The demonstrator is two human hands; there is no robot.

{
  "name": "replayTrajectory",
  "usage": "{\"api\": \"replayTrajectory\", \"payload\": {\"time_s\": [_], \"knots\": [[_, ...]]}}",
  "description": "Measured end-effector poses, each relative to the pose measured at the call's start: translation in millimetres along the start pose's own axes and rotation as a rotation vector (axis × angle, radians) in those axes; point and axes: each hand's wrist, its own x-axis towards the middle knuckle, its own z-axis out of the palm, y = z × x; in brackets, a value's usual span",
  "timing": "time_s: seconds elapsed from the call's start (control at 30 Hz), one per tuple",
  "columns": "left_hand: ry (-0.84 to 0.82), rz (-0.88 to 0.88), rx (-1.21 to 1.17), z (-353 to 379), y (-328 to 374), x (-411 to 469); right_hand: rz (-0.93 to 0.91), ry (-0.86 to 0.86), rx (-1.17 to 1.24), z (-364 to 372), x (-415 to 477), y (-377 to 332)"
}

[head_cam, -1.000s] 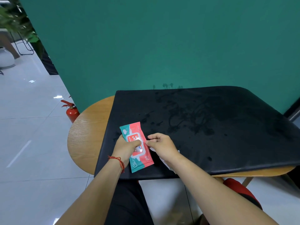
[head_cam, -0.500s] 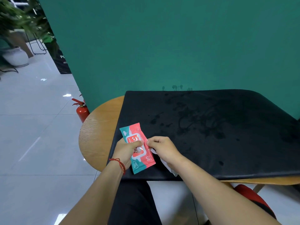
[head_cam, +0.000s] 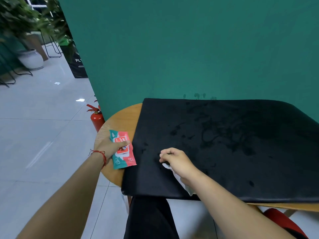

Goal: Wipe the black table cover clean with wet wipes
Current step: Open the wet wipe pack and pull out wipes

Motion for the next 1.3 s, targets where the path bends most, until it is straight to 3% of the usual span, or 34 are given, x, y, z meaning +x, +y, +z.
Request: {"api": "replayTrajectory", "payload": {"time_s": [0.1,0.27,0.43,0.57,0.63,0.67,0.77,0.9,1.13,1.3], "knots": [[0.051,0.054,0.200,-15,6,20,0.006,-0.020,0.146,5,4,-2],[0.192,0.152,0.534,-22,9,45,-0.014,-0.032,0.143,4,9,-23],[0.279,0.266,0.570,-16,6,61,-0.008,-0.062,0.225,-3,16,-41],[0.397,0.493,0.674,4,12,41,-0.027,-0.121,0.254,-8,20,-53],[0.287,0.594,0.539,25,25,12,-0.062,-0.154,0.263,-11,21,-59],[0.147,0.574,0.425,39,34,-5,-0.078,-0.172,0.265,-11,21,-61],[-0.364,0.411,-0.033,80,55,-51,-0.133,-0.256,0.269,-16,15,-71],[-0.714,0.284,-0.317,114,63,-89,-0.245,-0.299,0.244,-30,0,-83],[-0.716,0.158,-0.391,131,56,-112,-0.434,-0.057,-0.013,-79,-25,-88],[-0.639,0.178,-0.126,143,56,-128,-0.525,0.121,-0.207,-105,-39,-82]]}}
